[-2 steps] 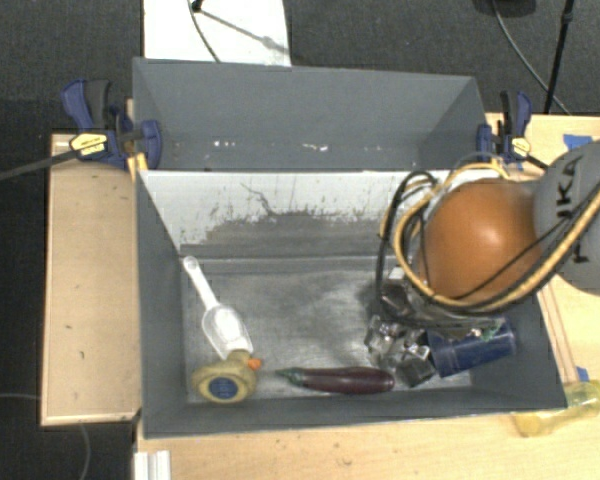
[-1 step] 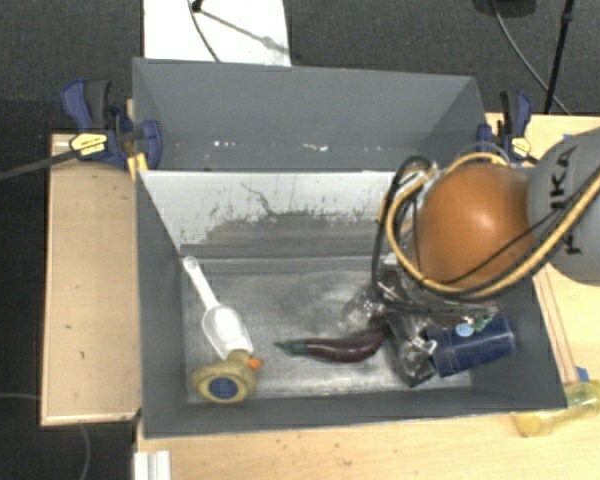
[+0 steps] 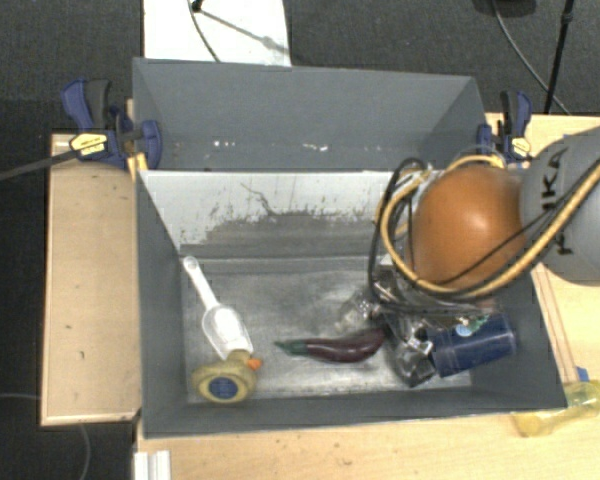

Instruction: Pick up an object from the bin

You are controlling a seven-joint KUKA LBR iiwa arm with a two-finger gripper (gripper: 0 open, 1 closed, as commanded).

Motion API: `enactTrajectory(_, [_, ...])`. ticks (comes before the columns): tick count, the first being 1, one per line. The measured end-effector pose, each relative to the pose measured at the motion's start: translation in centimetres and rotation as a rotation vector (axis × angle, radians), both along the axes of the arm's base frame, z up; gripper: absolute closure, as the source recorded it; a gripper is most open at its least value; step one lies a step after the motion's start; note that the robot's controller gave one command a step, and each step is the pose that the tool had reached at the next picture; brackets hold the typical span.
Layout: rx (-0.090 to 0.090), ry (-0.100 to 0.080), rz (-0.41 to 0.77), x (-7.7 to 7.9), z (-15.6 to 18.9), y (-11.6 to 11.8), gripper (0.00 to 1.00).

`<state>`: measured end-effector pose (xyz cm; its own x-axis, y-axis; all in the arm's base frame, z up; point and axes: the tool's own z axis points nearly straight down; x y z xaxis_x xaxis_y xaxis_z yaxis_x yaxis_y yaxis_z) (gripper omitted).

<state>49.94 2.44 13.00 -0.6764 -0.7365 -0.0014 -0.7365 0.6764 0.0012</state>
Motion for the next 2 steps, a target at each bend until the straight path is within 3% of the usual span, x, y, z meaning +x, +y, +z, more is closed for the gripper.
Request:
enactTrajectory(1, [0.0,-0.004,0.362,1.93,-5.65,-0.33,1.0])
enactTrajectory(2, [0.0,-0.004,0.36,1.94,-5.64,-0.33,1.0])
